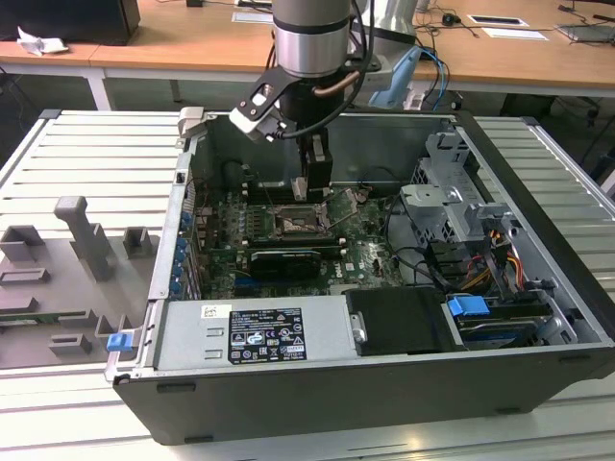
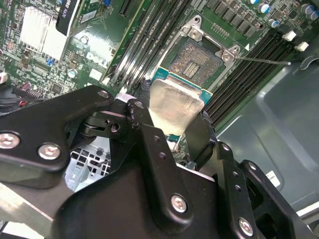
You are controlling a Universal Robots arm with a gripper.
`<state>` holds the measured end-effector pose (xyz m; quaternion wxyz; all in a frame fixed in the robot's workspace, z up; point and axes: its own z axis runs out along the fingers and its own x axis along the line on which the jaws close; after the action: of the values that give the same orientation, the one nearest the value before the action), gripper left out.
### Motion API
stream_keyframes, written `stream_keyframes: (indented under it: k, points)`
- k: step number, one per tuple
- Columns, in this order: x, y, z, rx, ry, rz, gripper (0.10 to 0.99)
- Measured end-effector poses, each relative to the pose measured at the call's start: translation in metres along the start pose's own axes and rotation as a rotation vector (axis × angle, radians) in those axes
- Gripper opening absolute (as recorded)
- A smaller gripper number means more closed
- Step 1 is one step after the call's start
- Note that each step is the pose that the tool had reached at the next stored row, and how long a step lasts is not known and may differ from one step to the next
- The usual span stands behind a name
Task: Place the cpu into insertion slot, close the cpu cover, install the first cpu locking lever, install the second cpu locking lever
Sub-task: 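Place the cpu into insertion slot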
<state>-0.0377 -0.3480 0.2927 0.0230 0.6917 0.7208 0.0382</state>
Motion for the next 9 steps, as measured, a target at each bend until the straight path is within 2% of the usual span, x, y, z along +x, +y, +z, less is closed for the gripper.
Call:
stream_keyframes:
  k: [9]
  points:
    - [-0.0001, -0.0005, 0.0037, 0.000, -0.0003, 0.002, 0.529]
